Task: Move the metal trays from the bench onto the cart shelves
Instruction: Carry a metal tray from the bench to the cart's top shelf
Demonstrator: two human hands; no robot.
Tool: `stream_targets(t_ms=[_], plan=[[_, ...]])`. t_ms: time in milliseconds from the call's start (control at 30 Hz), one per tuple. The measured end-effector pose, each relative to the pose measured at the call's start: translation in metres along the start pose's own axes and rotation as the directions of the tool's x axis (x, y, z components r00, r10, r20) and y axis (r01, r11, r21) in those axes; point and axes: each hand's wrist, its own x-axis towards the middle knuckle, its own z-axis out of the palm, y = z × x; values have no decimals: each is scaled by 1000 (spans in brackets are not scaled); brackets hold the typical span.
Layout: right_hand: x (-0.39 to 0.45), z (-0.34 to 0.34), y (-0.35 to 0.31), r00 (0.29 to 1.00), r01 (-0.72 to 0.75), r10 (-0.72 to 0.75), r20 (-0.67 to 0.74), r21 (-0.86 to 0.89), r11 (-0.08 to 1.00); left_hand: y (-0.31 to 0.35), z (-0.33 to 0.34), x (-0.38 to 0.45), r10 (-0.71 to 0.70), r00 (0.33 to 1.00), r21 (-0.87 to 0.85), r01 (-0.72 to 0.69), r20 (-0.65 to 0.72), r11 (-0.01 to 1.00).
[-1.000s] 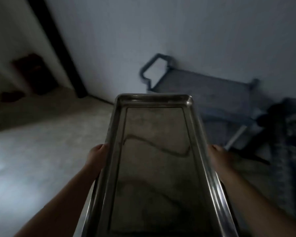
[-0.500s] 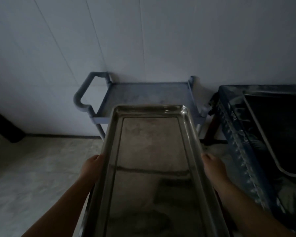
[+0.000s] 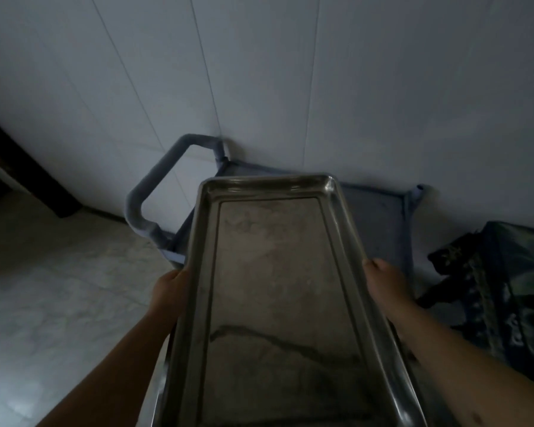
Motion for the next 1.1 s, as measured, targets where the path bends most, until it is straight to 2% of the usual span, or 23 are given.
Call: stream_targets(t_ms=[67, 233, 500, 667, 767, 833, 900, 967, 1033, 1100], plan=[[28, 7, -14, 999, 41, -39, 29, -48, 998, 5, 4, 11, -66, 998, -47, 65, -6, 997], [79, 24, -35, 993, 120, -117, 27, -108, 987, 12, 19, 34, -79, 997, -143, 77, -7, 987], [112, 35, -38, 994, 108, -105, 34, -101, 989, 15, 34, 60, -94, 995, -232, 97, 22, 968], [108, 31, -41, 991, 106, -94, 97, -129, 986, 6, 29, 68, -133, 982, -291, 167, 131, 942], [81, 22, -43, 999, 46, -46, 5, -127, 991, -1, 23, 74, -131, 974, -311, 184, 184, 932], [48, 18, -40, 988, 12, -21, -151, -59, 998, -7, 20, 76, -117, 967, -315, 187, 227, 931], [0, 23, -27, 934, -48, 52, -353, 19, 999, -15, 17, 74, -83, 956, -306, 172, 281, 936], [-61, 38, -13, 835, -167, 211, -507, 132, 977, -28, 14, 68, -19, 935, -298, 132, 353, 945], [-120, 58, -6, 722, -188, 331, -607, 287, 939, -42, 8, 61, 50, 906, -280, 78, 421, 957], [-163, 74, -11, 661, -181, 429, -617, 423, 888, -52, 3, 57, 79, 882, -268, 55, 464, 962]])
